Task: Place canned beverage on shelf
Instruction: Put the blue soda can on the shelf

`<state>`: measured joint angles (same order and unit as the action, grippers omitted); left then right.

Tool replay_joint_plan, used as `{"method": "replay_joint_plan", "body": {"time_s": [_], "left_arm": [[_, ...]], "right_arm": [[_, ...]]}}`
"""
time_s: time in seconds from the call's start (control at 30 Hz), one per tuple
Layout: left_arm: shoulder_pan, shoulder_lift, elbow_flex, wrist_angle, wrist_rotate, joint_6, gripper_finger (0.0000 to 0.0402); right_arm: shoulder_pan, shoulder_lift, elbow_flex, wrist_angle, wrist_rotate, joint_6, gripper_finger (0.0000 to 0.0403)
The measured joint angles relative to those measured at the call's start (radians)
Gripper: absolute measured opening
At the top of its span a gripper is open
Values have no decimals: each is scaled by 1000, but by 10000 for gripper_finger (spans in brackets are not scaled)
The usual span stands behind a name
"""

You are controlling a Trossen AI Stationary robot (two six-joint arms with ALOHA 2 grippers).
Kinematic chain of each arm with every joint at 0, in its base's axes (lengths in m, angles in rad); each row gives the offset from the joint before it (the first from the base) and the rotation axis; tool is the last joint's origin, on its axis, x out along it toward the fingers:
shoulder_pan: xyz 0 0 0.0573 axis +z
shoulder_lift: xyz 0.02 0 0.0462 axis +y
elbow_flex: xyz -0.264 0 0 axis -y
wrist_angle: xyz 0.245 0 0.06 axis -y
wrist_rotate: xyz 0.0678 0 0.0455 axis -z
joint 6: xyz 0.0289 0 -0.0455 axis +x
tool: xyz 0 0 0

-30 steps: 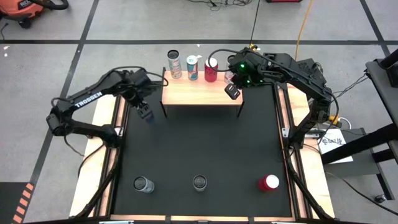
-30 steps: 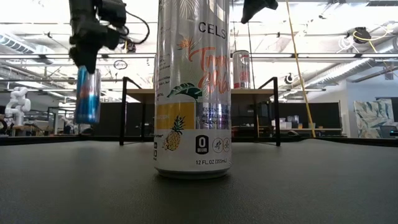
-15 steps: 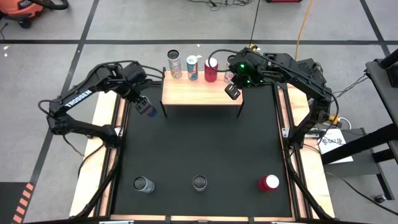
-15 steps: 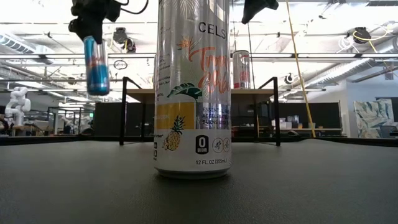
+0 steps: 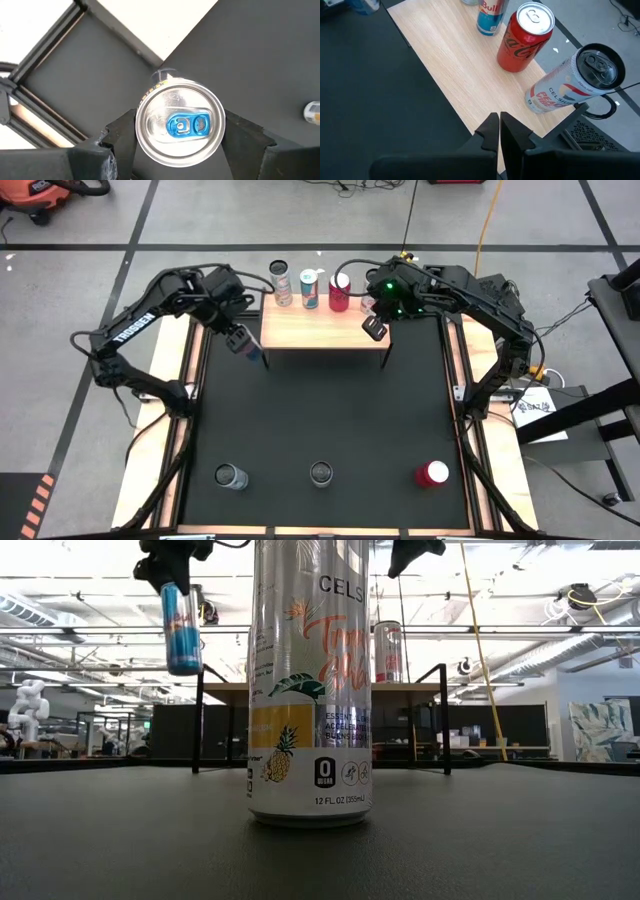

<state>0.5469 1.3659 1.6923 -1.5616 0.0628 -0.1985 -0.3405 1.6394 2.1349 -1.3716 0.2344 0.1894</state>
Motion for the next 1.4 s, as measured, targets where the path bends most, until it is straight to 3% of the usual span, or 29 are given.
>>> {"method": "replay_joint_plan", "body": {"time_s": [0.3, 1.13, 1.4], "left_arm": [[-19, 6, 106, -8, 0, -49, 235], [-32, 180, 111, 171, -11, 84, 235], [-29, 188, 200, 164, -12, 84, 235]], "right_arm": [[0, 0, 0, 4, 0, 0, 0], [0, 0, 0, 14, 0, 0, 0], [0, 0, 0, 14, 0, 0, 0]]}}
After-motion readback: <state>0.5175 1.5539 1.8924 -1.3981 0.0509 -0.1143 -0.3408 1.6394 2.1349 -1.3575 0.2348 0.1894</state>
